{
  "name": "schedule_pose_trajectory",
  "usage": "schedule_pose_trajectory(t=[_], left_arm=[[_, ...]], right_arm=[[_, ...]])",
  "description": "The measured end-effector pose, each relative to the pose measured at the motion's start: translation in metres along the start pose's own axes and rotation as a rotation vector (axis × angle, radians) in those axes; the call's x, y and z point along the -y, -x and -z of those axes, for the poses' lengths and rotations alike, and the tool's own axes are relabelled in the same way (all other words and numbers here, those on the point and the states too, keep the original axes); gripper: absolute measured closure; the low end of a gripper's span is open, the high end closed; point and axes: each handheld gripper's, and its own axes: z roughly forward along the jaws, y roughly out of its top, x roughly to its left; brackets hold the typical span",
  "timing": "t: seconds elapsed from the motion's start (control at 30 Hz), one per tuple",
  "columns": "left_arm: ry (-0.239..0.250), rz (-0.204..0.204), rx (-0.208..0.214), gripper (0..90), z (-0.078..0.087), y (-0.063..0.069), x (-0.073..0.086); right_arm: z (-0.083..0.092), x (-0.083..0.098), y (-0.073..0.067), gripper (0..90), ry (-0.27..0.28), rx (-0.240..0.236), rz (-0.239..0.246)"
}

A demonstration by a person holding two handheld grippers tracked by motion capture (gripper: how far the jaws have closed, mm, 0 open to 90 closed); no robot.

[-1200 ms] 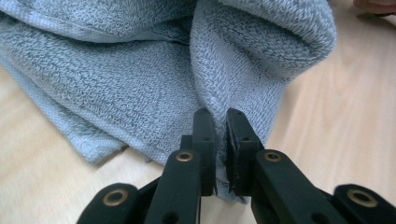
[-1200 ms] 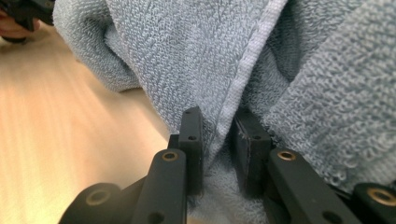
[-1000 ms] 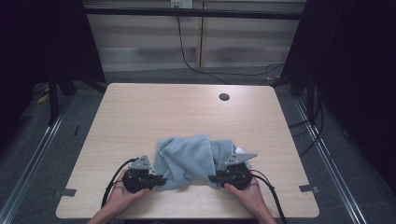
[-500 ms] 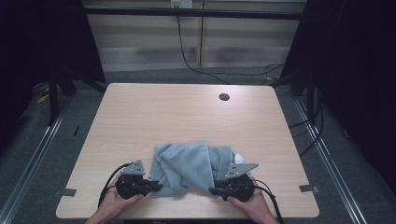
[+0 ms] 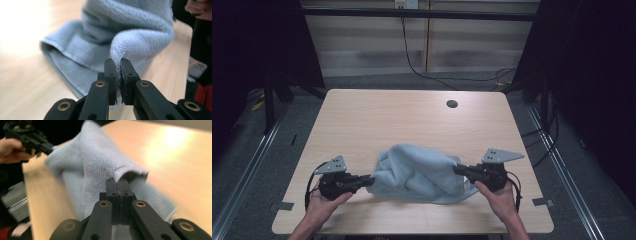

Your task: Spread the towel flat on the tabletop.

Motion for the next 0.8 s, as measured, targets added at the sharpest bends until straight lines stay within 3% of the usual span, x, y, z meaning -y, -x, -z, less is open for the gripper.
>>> schedule_pose_trajectory(t=[0.17,0.3,0.4,0.5,0.53,0.57,0.6,0.7,0.73,0.8], left_arm=[[0.071,0.017,-0.050,85.5,0.013,-0.012,-0.015],[0.095,0.038,-0.067,85.4,0.016,-0.019,-0.019],[0.071,0.051,-0.068,84.8,0.010,-0.022,-0.015],[0.037,0.075,-0.071,76.6,-0.003,-0.024,-0.007],[0.024,0.074,-0.079,76.6,-0.006,-0.024,-0.005],[0.012,0.074,-0.086,66.2,-0.006,-0.024,-0.004],[0.007,0.073,-0.081,64.0,-0.005,-0.023,-0.004],[0.031,0.065,-0.089,56.1,0.005,-0.016,-0.005],[0.036,0.059,-0.101,50.9,0.010,-0.014,-0.005],[0.049,0.056,-0.110,49.2,0.018,-0.011,-0.006]], right_arm=[[0.008,-0.026,0.016,89.6,0.068,0.035,-0.005],[0.007,-0.037,0.027,89.6,0.097,0.063,-0.017],[-0.003,-0.037,0.030,89.3,0.099,0.044,-0.032],[-0.016,-0.034,0.030,88.0,0.074,0.041,-0.039],[-0.023,-0.031,0.030,85.2,0.050,0.041,-0.041],[-0.034,-0.025,0.029,72.0,-0.010,0.061,-0.030],[-0.036,-0.021,0.028,70.9,-0.027,0.061,-0.028],[-0.034,-0.014,0.024,64.6,-0.038,0.063,-0.019],[-0.025,-0.009,0.021,56.4,-0.028,0.078,-0.027],[-0.018,-0.006,0.020,54.9,-0.019,0.099,-0.028]])
